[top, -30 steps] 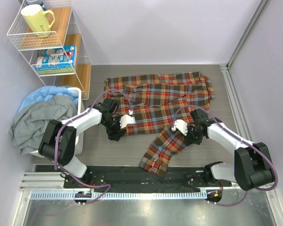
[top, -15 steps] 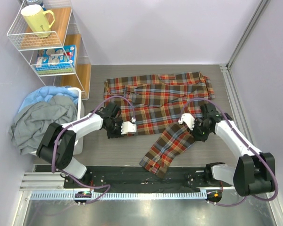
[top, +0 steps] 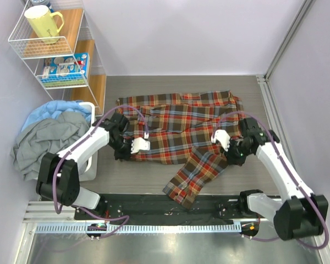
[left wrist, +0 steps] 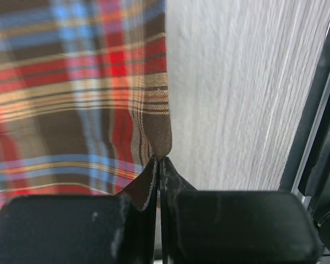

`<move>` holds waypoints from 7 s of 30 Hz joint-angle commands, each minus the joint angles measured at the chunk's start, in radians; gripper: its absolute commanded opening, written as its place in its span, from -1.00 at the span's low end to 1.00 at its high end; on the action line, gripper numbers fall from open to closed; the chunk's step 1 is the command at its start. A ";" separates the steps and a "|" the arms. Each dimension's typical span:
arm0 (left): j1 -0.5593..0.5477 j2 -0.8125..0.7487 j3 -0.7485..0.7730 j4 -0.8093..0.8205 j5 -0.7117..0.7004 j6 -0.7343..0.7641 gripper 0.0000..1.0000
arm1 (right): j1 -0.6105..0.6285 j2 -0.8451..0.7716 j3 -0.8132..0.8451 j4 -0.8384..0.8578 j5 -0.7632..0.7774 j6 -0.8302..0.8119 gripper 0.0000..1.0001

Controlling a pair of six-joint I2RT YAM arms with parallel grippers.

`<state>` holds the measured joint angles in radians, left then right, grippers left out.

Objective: Fold and stack the long sleeve shirts
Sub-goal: Fold the shirt

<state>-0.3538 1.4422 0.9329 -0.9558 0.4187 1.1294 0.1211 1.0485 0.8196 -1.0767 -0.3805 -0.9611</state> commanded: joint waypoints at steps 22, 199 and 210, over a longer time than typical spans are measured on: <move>0.138 0.273 0.530 0.057 0.009 -0.247 -1.00 | -0.107 0.668 0.866 0.176 -0.124 0.007 -0.98; 0.380 0.699 0.886 -0.110 0.008 -0.813 0.47 | -0.301 1.318 1.328 -0.054 -0.103 0.664 -0.12; 0.380 0.730 0.880 -0.126 0.063 -0.852 0.36 | -0.301 1.337 1.326 -0.086 -0.103 0.661 -0.01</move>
<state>0.0246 2.1620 1.7889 -1.0592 0.4282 0.3058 -0.1787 2.3844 2.1262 -1.1339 -0.4637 -0.3065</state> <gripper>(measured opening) 0.700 0.494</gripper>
